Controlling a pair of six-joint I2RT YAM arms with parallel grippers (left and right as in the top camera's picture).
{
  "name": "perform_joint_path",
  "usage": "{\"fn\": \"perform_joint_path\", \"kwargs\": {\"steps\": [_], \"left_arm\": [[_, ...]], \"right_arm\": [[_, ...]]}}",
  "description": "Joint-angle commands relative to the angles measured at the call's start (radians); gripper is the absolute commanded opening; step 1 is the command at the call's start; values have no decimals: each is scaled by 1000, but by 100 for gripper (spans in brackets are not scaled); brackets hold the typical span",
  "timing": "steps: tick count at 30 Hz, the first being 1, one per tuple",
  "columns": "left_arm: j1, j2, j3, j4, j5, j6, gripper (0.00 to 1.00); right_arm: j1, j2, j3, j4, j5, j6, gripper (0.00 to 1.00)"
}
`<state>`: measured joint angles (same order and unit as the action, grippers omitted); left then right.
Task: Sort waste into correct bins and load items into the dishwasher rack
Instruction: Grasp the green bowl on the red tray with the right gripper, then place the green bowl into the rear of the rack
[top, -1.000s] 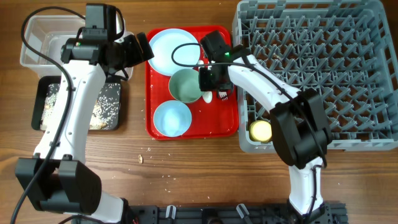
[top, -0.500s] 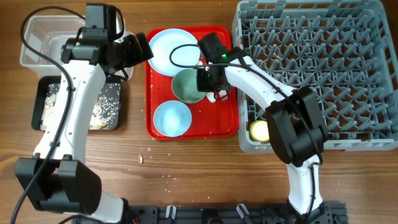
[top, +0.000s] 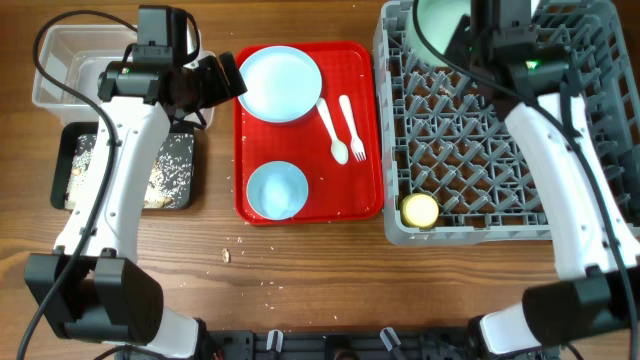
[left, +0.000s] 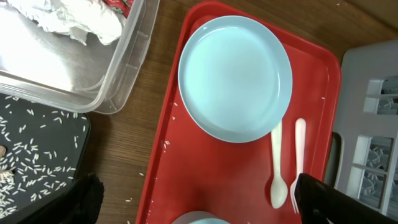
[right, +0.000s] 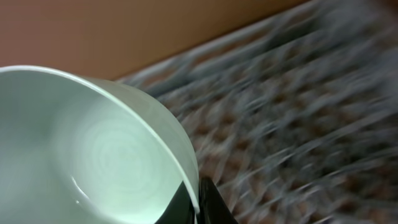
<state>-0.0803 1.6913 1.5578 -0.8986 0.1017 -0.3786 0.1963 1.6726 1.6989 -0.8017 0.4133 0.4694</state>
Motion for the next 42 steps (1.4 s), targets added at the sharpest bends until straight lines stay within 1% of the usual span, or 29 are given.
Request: {"fn": "perform_joint_path", "kwargs": {"steps": [1, 2, 4, 6, 8, 9, 13, 17, 22, 26, 29, 32, 34, 37, 42], "left_arm": [[1, -3, 8, -1, -10, 8, 100], [1, -3, 8, -1, -10, 8, 100], [1, -3, 8, -1, -10, 8, 100], [1, -3, 8, -1, -10, 8, 100], [1, -3, 8, -1, -10, 8, 100], [1, -3, 8, -1, -10, 8, 100], [1, -3, 8, -1, -10, 8, 100], [1, -3, 8, -1, -10, 8, 100], [1, -3, 8, -1, -10, 8, 100], [1, -3, 8, -1, -10, 8, 100], [1, -3, 8, -1, -10, 8, 100], [1, -3, 8, -1, -10, 8, 100], [1, -3, 8, -1, -10, 8, 100], [1, -3, 8, -1, -10, 8, 100], [1, -3, 8, -1, -10, 8, 100]], "right_arm": [[-2, 115, -5, 183, 447, -217, 4], [-2, 144, -5, 257, 494, -300, 4], [-2, 235, -5, 473, 581, -579, 4], [-2, 294, -5, 583, 621, -749, 4], [-1, 355, -5, 660, 644, -881, 4], [0, 376, -5, 674, 644, -901, 4], [10, 446, -5, 682, 636, -904, 5], [18, 478, -5, 682, 610, -904, 4], [60, 486, -6, 650, 573, -904, 4], [64, 494, -6, 607, 573, -903, 4], [64, 497, -6, 608, 631, -904, 4], [60, 497, -6, 711, 778, -929, 4], [55, 497, -6, 741, 781, -937, 4], [55, 511, -13, 723, 742, -937, 4], [56, 576, -13, 711, 771, -939, 4]]}}
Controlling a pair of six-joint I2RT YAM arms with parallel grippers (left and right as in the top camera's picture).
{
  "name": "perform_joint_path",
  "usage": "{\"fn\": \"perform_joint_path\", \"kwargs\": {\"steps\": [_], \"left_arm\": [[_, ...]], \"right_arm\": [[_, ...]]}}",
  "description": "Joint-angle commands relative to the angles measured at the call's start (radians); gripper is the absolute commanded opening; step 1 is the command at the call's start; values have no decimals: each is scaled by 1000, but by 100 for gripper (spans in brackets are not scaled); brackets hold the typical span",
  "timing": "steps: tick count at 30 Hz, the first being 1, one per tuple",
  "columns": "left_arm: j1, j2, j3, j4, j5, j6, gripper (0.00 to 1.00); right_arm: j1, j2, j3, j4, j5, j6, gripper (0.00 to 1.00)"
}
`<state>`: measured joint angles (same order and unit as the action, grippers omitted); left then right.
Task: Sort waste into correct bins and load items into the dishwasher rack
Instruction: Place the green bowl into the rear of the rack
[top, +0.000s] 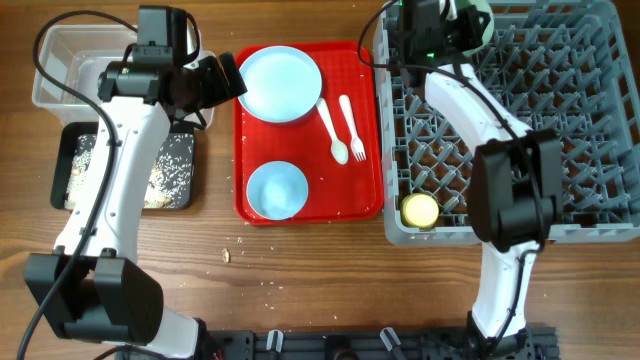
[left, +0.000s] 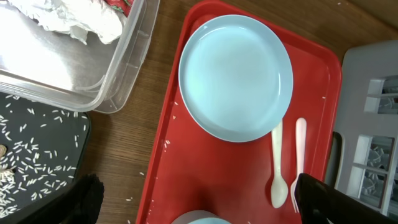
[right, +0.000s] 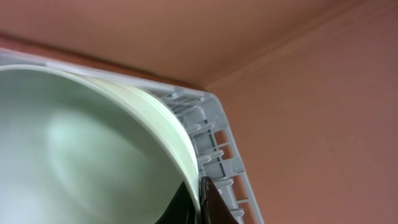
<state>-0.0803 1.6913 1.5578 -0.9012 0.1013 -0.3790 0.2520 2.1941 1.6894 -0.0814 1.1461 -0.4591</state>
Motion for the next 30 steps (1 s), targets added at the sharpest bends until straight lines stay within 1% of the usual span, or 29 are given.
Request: {"fn": "perform_joint_path", "kwargs": {"steps": [1, 5, 7, 9, 10, 11, 12, 13, 15, 16, 19, 24, 25, 26, 27, 28, 29, 30], "left_arm": [[1, -3, 8, 2, -10, 8, 100], [1, -3, 8, 2, -10, 8, 100], [1, -3, 8, 2, -10, 8, 100], [1, -3, 8, 2, -9, 8, 100], [1, -3, 8, 2, -10, 8, 100], [1, -3, 8, 2, -10, 8, 100], [1, -3, 8, 2, -10, 8, 100], [1, -3, 8, 2, -10, 8, 100], [1, -3, 8, 2, -10, 8, 100], [1, -3, 8, 2, -10, 8, 100], [1, -3, 8, 2, -10, 8, 100], [1, -3, 8, 2, -10, 8, 100], [1, -3, 8, 2, -10, 8, 100], [1, -3, 8, 2, -9, 8, 100], [1, -3, 8, 2, -10, 8, 100], [1, -3, 8, 2, -10, 8, 100], [1, -3, 8, 2, -10, 8, 100], [1, -3, 8, 2, -10, 8, 100]], "right_arm": [[4, 56, -3, -10, 42, -10, 4], [36, 55, -3, -14, 55, -14, 4], [63, 55, -3, -48, 61, -13, 6], [92, 55, -3, -65, 84, -13, 19], [106, 55, -3, -66, 96, -16, 27], [119, 54, -3, -66, 95, -40, 32], [132, 54, -3, -66, 95, -66, 44], [143, 54, -3, -65, 95, -76, 53], [164, 54, -3, -66, 86, -76, 77], [175, 54, -3, -66, 70, -75, 87], [206, 45, -3, -65, -13, -60, 95], [216, -55, -3, -71, -152, 50, 98], [216, -100, -3, -98, -230, 93, 98], [216, -168, -3, -187, -416, 200, 98], [216, -193, -3, -232, -515, 250, 99], [215, -237, -3, -316, -736, 342, 100], [212, -259, -3, -364, -883, 394, 100], [204, -290, -3, -441, -1164, 492, 100]]}}
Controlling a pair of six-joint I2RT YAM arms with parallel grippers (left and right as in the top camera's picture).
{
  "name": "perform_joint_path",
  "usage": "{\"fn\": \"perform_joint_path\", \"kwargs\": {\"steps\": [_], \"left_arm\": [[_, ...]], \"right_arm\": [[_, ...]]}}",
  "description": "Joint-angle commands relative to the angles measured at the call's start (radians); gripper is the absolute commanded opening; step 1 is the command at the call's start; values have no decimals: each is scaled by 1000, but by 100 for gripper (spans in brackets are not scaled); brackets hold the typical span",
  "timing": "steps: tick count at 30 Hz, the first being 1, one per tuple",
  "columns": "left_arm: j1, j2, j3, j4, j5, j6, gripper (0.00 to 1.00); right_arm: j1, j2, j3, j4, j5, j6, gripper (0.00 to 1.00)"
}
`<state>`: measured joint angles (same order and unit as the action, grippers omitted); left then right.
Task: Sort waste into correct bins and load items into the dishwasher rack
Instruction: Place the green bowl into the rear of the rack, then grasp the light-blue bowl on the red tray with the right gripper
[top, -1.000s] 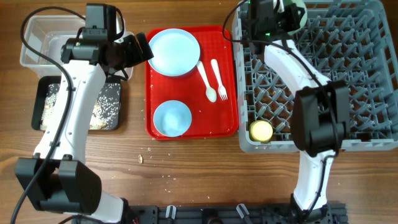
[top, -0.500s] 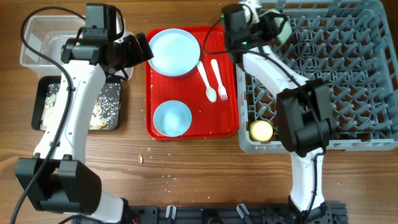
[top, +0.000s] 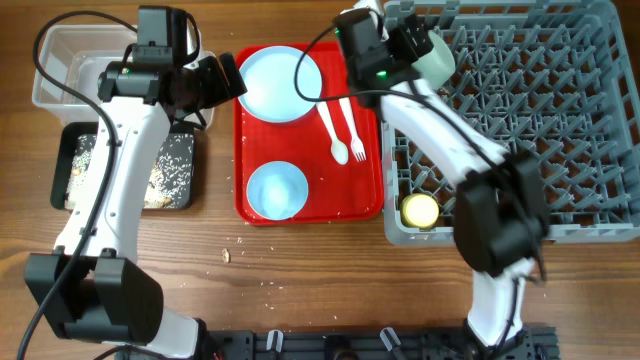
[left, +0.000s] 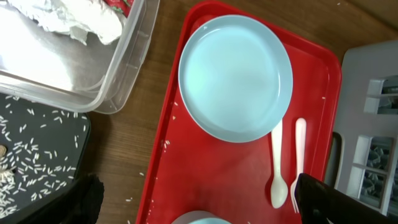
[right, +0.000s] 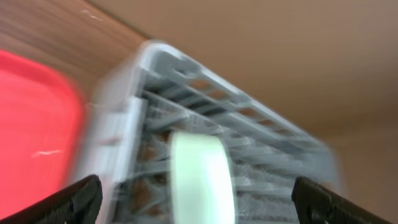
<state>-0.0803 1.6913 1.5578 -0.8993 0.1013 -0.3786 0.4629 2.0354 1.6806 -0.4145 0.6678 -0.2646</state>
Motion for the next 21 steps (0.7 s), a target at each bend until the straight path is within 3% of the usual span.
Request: {"fn": "perform_joint_path", "kwargs": {"steps": [1, 5, 9, 17, 19, 21], "left_arm": [[1, -3, 8, 0, -10, 8, 100], [1, -3, 8, 0, -10, 8, 100], [1, -3, 8, 0, -10, 8, 100], [1, -3, 8, 0, -10, 8, 100], [1, -3, 8, 0, -10, 8, 100], [1, -3, 8, 0, -10, 8, 100]], "right_arm": [[-12, -140, 6, -152, -827, 354, 100], [-3, -108, -26, -296, -1075, 587, 98], [41, -45, -124, -307, -1081, 626, 83], [150, 86, -165, -341, -1065, 687, 71], [165, 101, -165, -352, -1043, 697, 59], [165, 103, -165, -357, -1025, 718, 32]]}}
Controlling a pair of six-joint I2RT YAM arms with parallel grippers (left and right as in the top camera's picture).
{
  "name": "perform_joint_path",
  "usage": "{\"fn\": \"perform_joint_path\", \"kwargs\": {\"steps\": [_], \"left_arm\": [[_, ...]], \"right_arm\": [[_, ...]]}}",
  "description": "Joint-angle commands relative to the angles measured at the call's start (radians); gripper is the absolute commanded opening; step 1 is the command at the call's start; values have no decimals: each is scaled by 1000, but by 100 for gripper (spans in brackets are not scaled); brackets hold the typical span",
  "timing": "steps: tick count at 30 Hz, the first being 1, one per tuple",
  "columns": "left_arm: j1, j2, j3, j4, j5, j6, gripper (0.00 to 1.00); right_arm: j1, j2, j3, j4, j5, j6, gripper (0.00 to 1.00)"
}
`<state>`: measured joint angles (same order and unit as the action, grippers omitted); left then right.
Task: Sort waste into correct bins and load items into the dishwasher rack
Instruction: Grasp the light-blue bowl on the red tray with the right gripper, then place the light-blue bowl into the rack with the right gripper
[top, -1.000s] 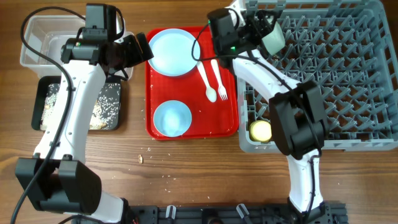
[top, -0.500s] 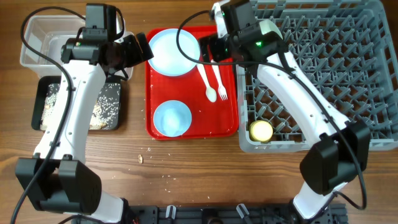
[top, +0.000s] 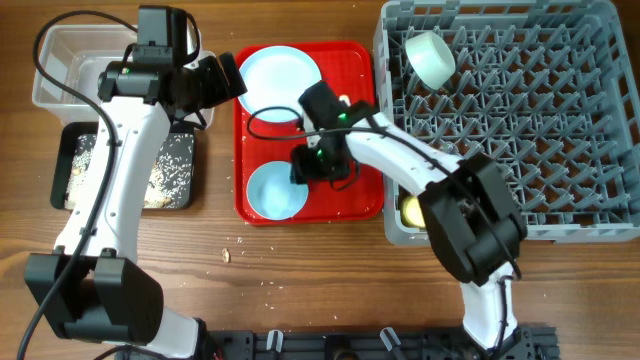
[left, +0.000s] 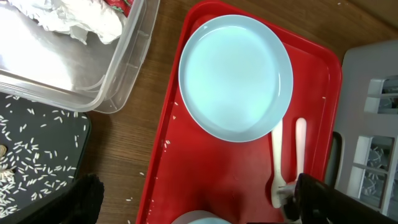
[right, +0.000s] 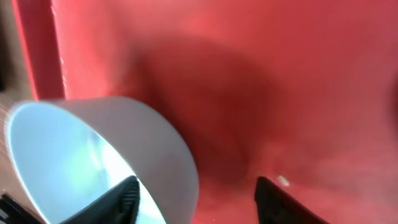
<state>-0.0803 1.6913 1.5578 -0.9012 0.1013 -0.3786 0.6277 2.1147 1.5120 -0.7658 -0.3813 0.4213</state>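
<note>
A pale green bowl (top: 430, 57) lies on its side in the upper left corner of the grey dishwasher rack (top: 520, 120). On the red tray (top: 365, 195) sit a light blue plate (top: 282, 72), a light blue bowl (top: 275, 190), a white spoon (left: 277, 163) and a white fork (left: 300, 146). My right gripper (top: 312, 170) is low over the tray and open, its fingers astride the blue bowl's (right: 93, 162) right rim. My left gripper (top: 232, 78) hangs open at the tray's upper left edge, beside the plate (left: 235, 74).
A clear bin (top: 75, 65) holding crumpled paper stands at far left. In front of it is a black tray (top: 120, 165) strewn with rice. A yellow round item (top: 412, 212) sits in the rack's front left corner. Crumbs dot the wood by the tray.
My right gripper has gone from the rack's upper left corner, by the green bowl, to the tray, where it stands open astride the blue bowl's rim. The left arm has not moved.
My right gripper first held the green bowl above the rack's back. Then it still held it at the rack's upper left corner. Then the bowl lay in the rack with the gripper open beside it. Now that gripper is at the blue bowl.
</note>
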Motion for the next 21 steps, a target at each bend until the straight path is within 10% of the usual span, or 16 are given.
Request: {"fn": "perform_joint_path", "kwargs": {"steps": [1, 13, 21], "left_arm": [[1, -3, 8, 2, -10, 8, 100], [1, -3, 8, 2, -10, 8, 100], [1, -3, 8, 2, -10, 8, 100]], "right_arm": [[-1, 23, 5, -6, 29, 35, 13], [-227, -411, 32, -89, 244, 24, 4], [-300, -551, 31, -200, 1097, 26, 4]]}}
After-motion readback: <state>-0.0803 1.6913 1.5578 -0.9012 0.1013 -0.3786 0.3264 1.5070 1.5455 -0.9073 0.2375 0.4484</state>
